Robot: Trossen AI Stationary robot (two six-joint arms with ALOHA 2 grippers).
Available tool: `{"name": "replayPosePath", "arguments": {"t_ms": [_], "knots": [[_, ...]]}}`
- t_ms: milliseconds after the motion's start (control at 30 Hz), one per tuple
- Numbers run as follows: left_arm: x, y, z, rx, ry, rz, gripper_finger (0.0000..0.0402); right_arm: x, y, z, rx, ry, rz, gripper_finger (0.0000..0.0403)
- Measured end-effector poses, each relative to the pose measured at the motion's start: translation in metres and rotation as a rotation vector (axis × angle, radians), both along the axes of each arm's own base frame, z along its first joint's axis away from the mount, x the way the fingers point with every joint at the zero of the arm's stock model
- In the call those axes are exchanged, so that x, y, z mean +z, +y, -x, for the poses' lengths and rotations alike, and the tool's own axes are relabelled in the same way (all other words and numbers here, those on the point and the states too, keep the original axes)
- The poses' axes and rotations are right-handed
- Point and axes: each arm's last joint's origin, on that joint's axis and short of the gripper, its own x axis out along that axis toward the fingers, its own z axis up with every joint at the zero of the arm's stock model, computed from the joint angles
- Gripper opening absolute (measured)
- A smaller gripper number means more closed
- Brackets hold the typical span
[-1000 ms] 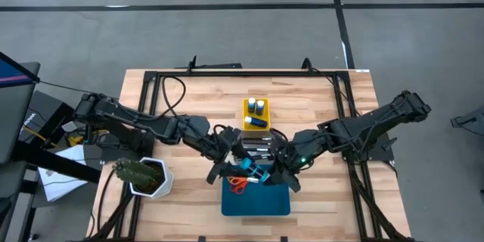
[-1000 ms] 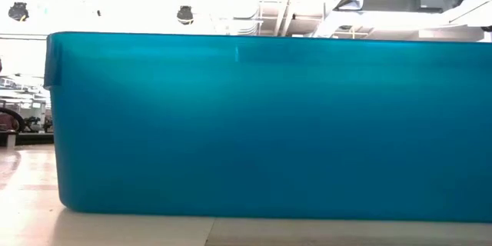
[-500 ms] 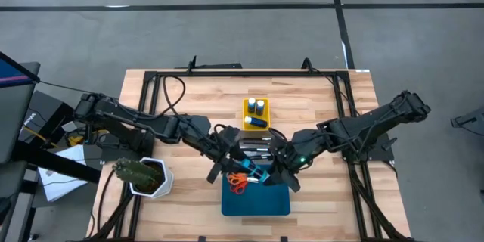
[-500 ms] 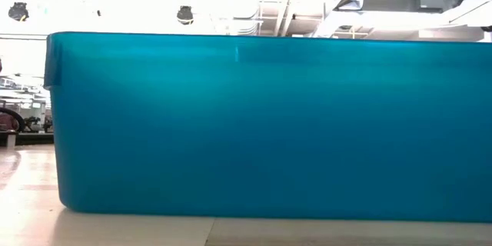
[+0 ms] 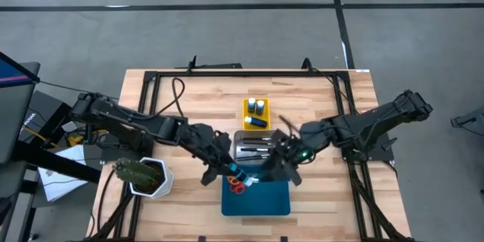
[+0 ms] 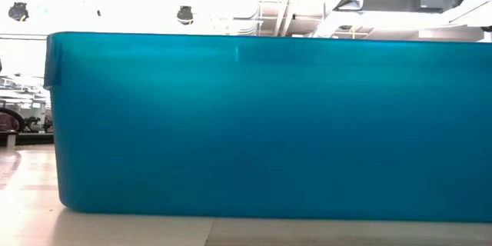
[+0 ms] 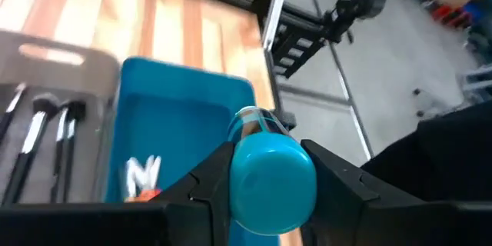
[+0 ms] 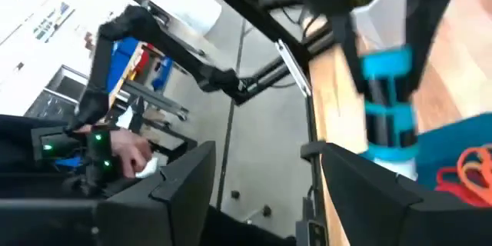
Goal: Pick & Place Paint Supplies
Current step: Put the blue paint bottle into the yellow bin
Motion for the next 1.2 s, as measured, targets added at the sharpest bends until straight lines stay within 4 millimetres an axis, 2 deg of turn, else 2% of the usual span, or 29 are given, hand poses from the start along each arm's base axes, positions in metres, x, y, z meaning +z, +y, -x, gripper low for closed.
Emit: {"name": "replayPosePath", "arguments": {"t_ms": [100,300,533,667,833,1033,1200], "knots": [[-0.002,0.0,0.001,0.042,-0.03,0.03,0.0125,0.016,-0.006,0.005,-0.006,-0.118,0.007,0.0229],[-0.01,0.006,-0.001,0.148,-0.117,0.172,0.0124,0.045,-0.018,0.028,-0.075,-0.328,0.14,0.0215],[-0.014,0.012,-0.004,0.217,-0.239,0.405,0.0123,0.063,-0.033,0.054,-0.214,-0.426,0.342,0.0205],[-0.012,0.014,-0.005,0.243,-0.266,0.486,0.0124,0.064,-0.034,0.059,-0.246,-0.447,0.499,0.0206],[-0.005,0.015,-0.005,0.241,-0.326,0.538,0.0127,0.057,-0.028,0.051,-0.233,-0.457,0.684,0.0211],[-0.003,0.015,-0.005,0.274,-0.332,0.577,0.0127,0.046,-0.02,0.042,-0.248,-0.413,0.845,0.0216],[-0.001,0.016,-0.005,0.284,-0.35,0.593,0.0125,0.039,-0.014,0.045,-0.272,-0.345,0.98,0.0216]]}}
